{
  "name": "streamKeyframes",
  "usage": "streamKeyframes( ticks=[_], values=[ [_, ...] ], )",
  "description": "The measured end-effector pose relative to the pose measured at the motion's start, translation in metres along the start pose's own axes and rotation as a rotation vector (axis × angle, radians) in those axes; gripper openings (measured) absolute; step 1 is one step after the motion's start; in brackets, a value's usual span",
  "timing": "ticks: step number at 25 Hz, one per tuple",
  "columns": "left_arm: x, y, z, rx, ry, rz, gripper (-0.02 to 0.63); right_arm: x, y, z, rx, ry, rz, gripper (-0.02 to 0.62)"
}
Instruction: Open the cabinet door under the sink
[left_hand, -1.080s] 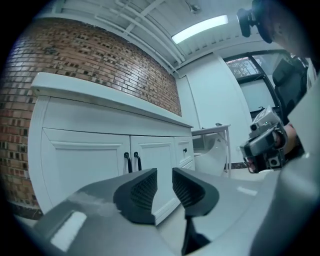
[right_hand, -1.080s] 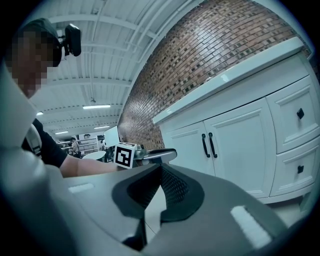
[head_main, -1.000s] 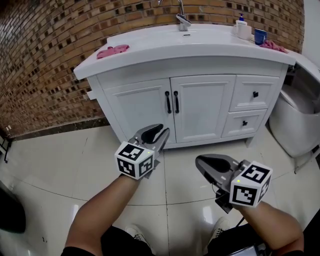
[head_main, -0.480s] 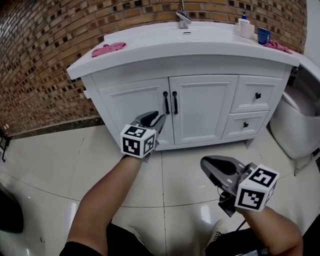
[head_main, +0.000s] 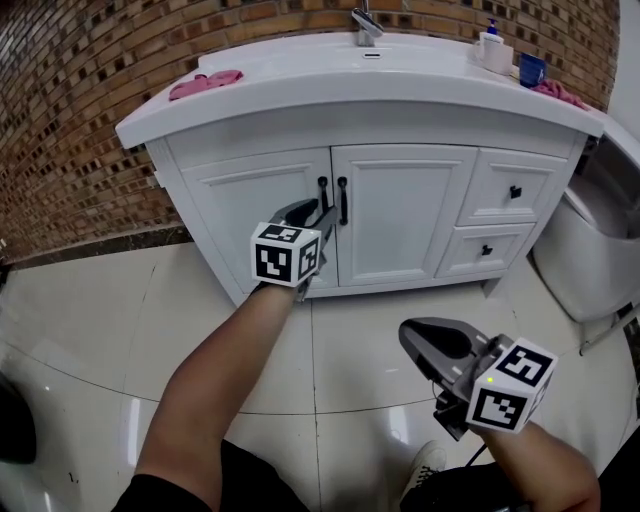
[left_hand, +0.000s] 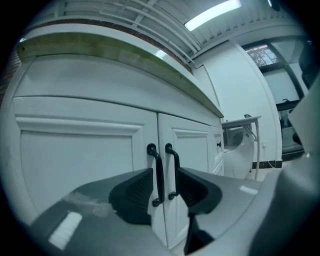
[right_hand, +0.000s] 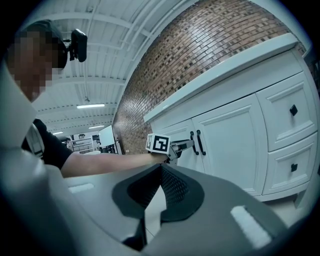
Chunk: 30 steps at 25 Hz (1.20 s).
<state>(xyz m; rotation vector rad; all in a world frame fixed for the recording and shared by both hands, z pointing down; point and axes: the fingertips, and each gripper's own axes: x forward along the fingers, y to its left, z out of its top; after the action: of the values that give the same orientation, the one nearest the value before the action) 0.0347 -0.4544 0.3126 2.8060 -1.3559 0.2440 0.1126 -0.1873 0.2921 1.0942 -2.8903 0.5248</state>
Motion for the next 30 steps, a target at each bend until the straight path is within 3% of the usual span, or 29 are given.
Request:
streamKeyframes(
  ticks=[7, 11, 16, 30],
  values=[
    [0.018, 0.008, -0.002, -0.017, -0.003, 0.027, 0.129, -0.001, -0.009, 0.005, 0.014, -0.012, -0.003, 0.005],
    [0.020, 0.008, -0.001, -0.045, -0.015, 0.014, 0.053, 0.000, -0.013, 0.000, 0.013, 0.001, -0.010, 0.005],
    [0.015, 0.004, -0.001, -0.060, -0.008, -0.008, 0.044, 0.000, -0.013, 0.002, 0.012, -0.002, -0.017, 0.005],
    [-0.069, -0.035, -0.015, -0.068, 0.015, -0.105, 0.044, 0.011, 0.012, 0.009, -0.041, -0.002, 0.013, 0.005]
  ],
)
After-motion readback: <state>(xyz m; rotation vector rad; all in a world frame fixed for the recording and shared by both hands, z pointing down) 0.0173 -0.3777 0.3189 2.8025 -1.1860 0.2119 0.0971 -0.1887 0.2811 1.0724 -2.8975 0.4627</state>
